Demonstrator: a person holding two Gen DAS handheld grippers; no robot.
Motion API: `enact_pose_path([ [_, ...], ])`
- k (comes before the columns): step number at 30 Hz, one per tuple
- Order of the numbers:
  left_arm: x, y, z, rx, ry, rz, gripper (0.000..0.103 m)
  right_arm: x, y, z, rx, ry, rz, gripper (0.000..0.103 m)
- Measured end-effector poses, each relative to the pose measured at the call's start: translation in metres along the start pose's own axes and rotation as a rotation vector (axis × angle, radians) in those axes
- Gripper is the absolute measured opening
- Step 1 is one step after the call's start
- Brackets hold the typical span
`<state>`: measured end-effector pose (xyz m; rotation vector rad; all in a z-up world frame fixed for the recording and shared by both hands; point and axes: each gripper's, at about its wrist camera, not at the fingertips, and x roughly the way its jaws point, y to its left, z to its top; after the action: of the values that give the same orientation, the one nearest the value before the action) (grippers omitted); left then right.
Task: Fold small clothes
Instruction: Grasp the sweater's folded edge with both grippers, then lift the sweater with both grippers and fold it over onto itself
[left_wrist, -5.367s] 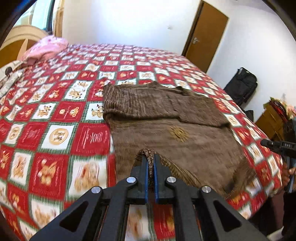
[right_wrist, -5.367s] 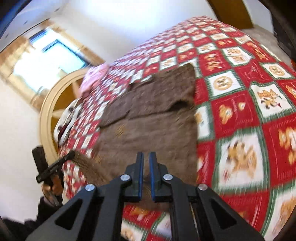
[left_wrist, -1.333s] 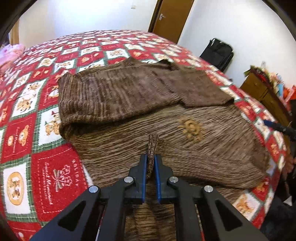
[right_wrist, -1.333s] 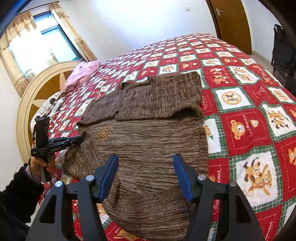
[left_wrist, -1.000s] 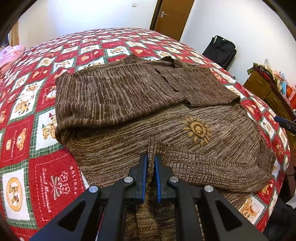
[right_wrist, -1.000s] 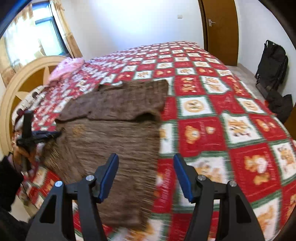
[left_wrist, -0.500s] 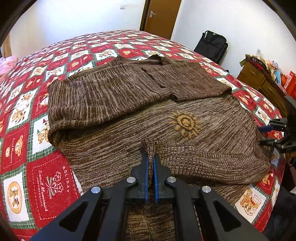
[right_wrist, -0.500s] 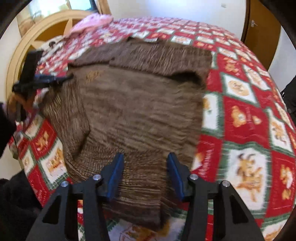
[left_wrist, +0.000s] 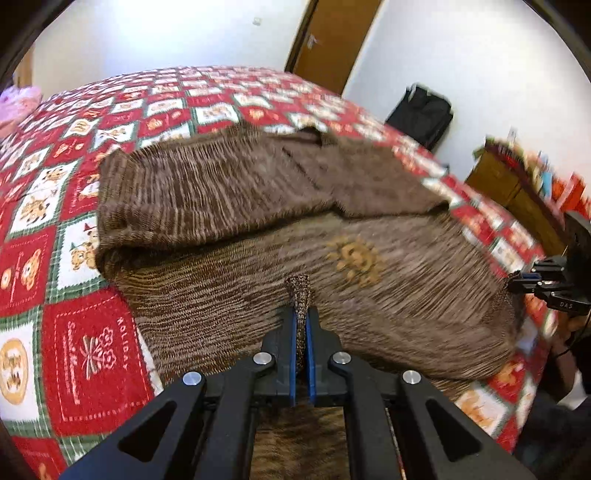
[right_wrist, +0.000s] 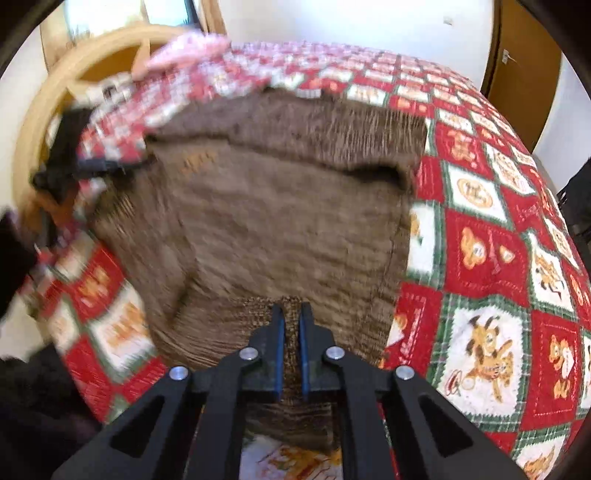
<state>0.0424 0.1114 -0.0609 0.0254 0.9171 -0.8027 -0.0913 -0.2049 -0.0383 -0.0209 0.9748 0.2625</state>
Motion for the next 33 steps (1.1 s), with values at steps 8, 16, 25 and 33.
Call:
enact_pose_path([
  [8,-0.055,0.009,0.009,-0.122,-0.184,-0.002,0.003,-0.050,-0.010,0.036,0.057,-0.197,-0.058,0.010],
  [16,-0.081,0.013,0.026,-0.159,-0.316,0.050,0.003,-0.068,-0.006,0.069,0.028,-0.340,-0.205,0.008],
  [25,-0.070,0.009,0.023,-0.140,-0.293,0.069,0.003,-0.041,-0.025,0.075,0.048,-0.233,-0.139,0.027],
  [33,-0.074,0.010,0.014,-0.189,-0.323,0.081,0.003,0.011,-0.044,0.061,0.086,-0.114,-0.117,0.054],
])
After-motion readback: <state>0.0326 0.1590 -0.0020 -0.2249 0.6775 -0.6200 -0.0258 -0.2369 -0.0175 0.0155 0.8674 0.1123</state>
